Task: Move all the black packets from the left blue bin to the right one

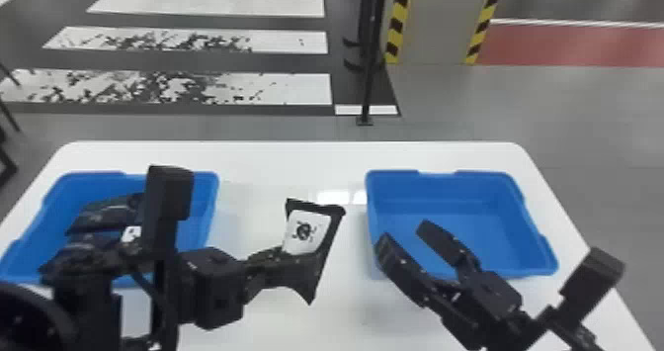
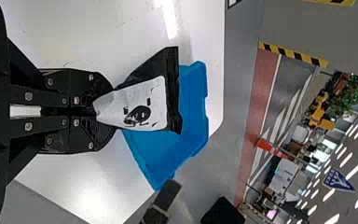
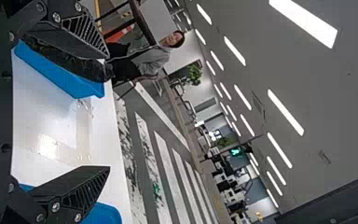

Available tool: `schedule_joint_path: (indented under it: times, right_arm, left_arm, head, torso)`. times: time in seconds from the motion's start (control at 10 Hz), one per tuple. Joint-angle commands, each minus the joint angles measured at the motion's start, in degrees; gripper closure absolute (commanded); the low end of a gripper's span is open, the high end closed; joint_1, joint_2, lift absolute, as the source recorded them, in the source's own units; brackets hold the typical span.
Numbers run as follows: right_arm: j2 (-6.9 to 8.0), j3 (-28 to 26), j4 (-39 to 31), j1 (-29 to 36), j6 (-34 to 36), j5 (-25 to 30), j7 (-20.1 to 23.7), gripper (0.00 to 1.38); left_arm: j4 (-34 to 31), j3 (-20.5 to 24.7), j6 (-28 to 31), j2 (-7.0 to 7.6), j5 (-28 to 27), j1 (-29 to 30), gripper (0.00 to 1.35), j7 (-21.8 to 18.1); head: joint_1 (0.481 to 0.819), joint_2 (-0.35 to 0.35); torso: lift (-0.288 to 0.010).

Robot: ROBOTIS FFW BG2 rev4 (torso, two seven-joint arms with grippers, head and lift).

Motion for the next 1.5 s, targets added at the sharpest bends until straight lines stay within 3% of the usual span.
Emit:
schedule_joint_path:
  times: [0.0, 0.5, 0.6, 0.7, 0.8, 0.9, 1.1, 1.2, 1.3, 1.4]
  right_arm:
    - [-0.9, 1.49, 1.47, -2.7, 3.87, -2.66, 0.29, 0.18]
    - [-2.04, 7.09, 2.74, -6.5, 7.25, -9.97, 1.17, 0.26]
    - [-2.04, 7.32, 3.58, -6.92, 7.25, -10.54, 1.17, 0.47]
    - [-2.04, 7.32, 4.14, -7.06, 7.11, -10.77, 1.17, 0.89]
    - [-2.04, 7.32, 4.85, -7.06, 6.83, -11.46, 1.17, 1.15]
    - [-2.04, 7.32, 4.99, -7.06, 5.84, -11.23, 1.17, 1.27]
    - [-2.04, 7.32, 5.27, -7.06, 5.42, -11.57, 1.17, 1.28]
    - [-2.04, 7.32, 5.27, -7.2, 5.42, -11.91, 1.17, 1.28]
    - [-2.04, 6.74, 6.11, -7.9, 5.42, -12.14, 1.17, 1.28]
    - [-2.13, 5.37, 8.22, -10.01, 5.42, -12.03, 1.17, 1.28]
  left_arm:
    - [0.09, -2.02, -0.07, 0.16, 0.65, -1.27, 1.21, -0.01]
    - [1.36, -6.24, 0.21, 0.16, 2.82, -2.25, 1.21, -0.01]
    - [1.36, -6.82, 0.21, 0.16, 3.4, -2.25, 1.21, -0.01]
    - [1.36, -7.16, 0.21, 0.24, 3.51, -2.4, 1.21, -0.01]
    - [1.36, -7.04, 0.21, 0.24, 3.62, -2.4, 1.21, -0.01]
    - [1.36, -6.82, 0.07, 0.24, 3.62, -2.25, 1.21, -0.01]
    - [1.36, -6.59, -1.9, 0.24, 3.62, -1.97, 1.18, -0.01]
    - [1.5, -5.9, -3.02, 0.16, 4.42, -1.27, 0.81, 0.26]
    - [1.5, -4.76, -5.13, -0.11, 4.42, 0.14, 0.27, 0.26]
    - [1.5, -3.05, -6.96, -0.46, 4.54, 2.25, 0.06, 0.17]
  head:
    - [0.695, -0.061]
    - [0.695, -0.024]
    - [0.695, -0.021]
    - [0.695, -0.026]
    - [0.695, -0.029]
    - [0.695, -0.034]
    - [0.695, -0.036]
    - [0.695, -0.037]
    - [0.695, -0.035]
    - [0.695, -0.031]
  torso:
    - [-0.138]
    - [-0.138]
    - [-0.138]
    - [-0.138]
    - [-0.138]
    - [-0.138]
    - [-0.138]
    - [-0.138]
    - [-0.138]
    - [-0.138]
